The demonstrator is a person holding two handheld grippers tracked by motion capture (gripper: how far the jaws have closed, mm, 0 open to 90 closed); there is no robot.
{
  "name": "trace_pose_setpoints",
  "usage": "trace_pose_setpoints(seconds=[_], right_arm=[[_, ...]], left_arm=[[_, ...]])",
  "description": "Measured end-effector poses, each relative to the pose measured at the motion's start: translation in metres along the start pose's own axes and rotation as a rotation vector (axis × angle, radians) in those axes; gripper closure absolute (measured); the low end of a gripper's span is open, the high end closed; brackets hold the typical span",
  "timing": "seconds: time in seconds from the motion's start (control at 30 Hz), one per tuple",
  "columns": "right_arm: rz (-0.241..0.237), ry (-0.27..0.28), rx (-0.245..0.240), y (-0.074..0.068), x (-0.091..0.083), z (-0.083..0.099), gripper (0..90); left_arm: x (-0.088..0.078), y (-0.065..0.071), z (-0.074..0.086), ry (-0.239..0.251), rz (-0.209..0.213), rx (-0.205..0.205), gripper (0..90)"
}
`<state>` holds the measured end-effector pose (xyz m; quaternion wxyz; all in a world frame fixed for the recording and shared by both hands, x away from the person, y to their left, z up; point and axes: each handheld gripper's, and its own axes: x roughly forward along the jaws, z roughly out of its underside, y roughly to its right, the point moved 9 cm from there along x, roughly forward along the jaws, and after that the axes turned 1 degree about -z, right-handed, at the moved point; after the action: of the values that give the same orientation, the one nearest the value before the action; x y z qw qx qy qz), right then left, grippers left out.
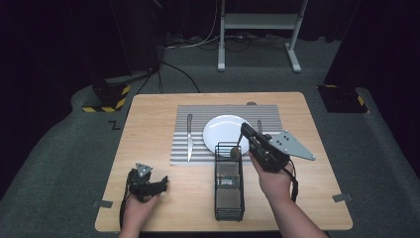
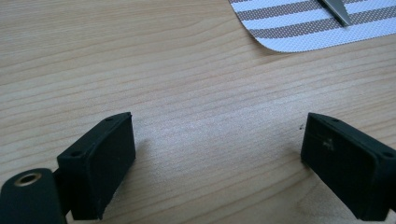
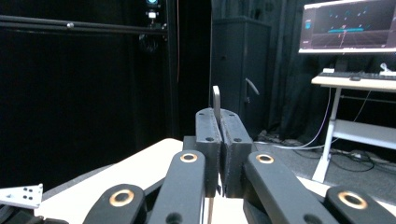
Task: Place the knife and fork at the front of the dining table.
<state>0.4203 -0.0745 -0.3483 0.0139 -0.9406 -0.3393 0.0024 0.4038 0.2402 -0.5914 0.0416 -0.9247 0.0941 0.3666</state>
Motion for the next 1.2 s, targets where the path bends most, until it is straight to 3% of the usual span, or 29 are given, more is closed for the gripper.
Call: trace_pose_setpoints(seconds=[0.27,0.5,0.8,1.2], right_arm=[[0.017,0.048,0.006,0.011,-0.015,-0.021,87.5],[0.069,0.07,-0.004,0.03,-0.026,-0.032,87.5],[0.153,0.014,-0.019,0.062,-0.032,-0.01,87.5],[0.254,-0.081,-0.013,0.109,-0.031,0.036,87.5]], left_arm=[[0.0,0.0,0.0,0.0,0.0,-0.001,10.0],[0.0,0.0,0.0,0.0,0.0,0.0,10.0],[0.0,0.0,0.0,0.0,0.0,0.0,10.0],[0.0,0.0,0.0,0.0,0.0,0.0,10.0]])
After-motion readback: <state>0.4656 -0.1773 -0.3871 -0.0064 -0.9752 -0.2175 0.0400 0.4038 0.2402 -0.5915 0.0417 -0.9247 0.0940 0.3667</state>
